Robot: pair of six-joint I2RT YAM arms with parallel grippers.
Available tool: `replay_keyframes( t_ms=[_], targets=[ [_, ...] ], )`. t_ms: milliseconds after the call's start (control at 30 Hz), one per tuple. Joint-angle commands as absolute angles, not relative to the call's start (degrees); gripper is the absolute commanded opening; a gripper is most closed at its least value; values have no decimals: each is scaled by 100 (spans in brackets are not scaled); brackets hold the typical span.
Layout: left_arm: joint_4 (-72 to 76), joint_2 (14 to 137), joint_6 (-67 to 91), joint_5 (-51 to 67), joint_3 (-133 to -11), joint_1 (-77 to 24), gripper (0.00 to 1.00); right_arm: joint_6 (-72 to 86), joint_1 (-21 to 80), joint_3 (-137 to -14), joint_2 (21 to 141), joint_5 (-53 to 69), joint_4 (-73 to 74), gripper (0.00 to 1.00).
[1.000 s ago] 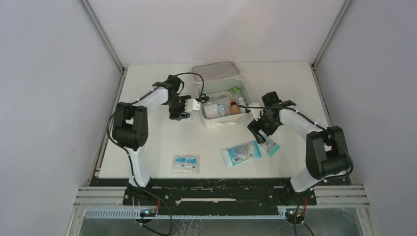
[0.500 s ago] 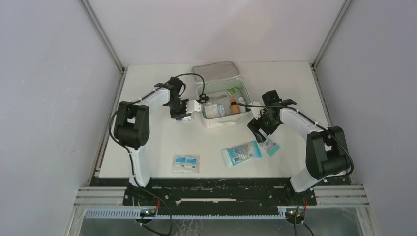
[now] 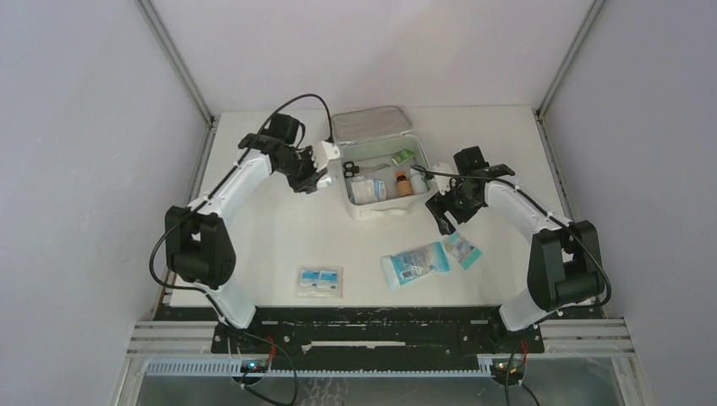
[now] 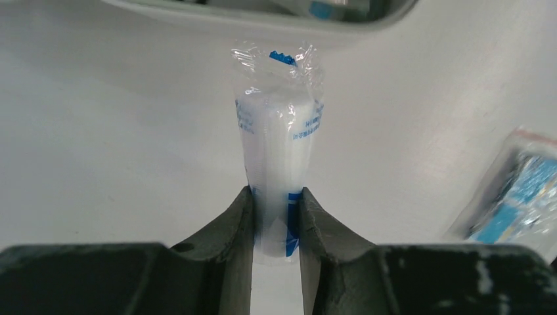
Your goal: Organize the medicine kit
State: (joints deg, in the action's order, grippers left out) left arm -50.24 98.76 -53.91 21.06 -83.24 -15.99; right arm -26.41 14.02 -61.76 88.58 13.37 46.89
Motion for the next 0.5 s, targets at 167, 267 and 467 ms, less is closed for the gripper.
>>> replay_keyframes(
  t_ms=[167,267,467],
  targets=[
    [-4146,10123,-641,2661,-9889,-2120,26,-1962,1092,-6644,8288,1531,4439,79],
    [-4086,10613,446,2763,-10436,-2283,24,-1881,983,-6645,8144,1565,4438,79],
    [-3500,11271,1829,2589,-10837,-2663,21,-1861,696,-6521,7898,1819,4437,79]
  ],
)
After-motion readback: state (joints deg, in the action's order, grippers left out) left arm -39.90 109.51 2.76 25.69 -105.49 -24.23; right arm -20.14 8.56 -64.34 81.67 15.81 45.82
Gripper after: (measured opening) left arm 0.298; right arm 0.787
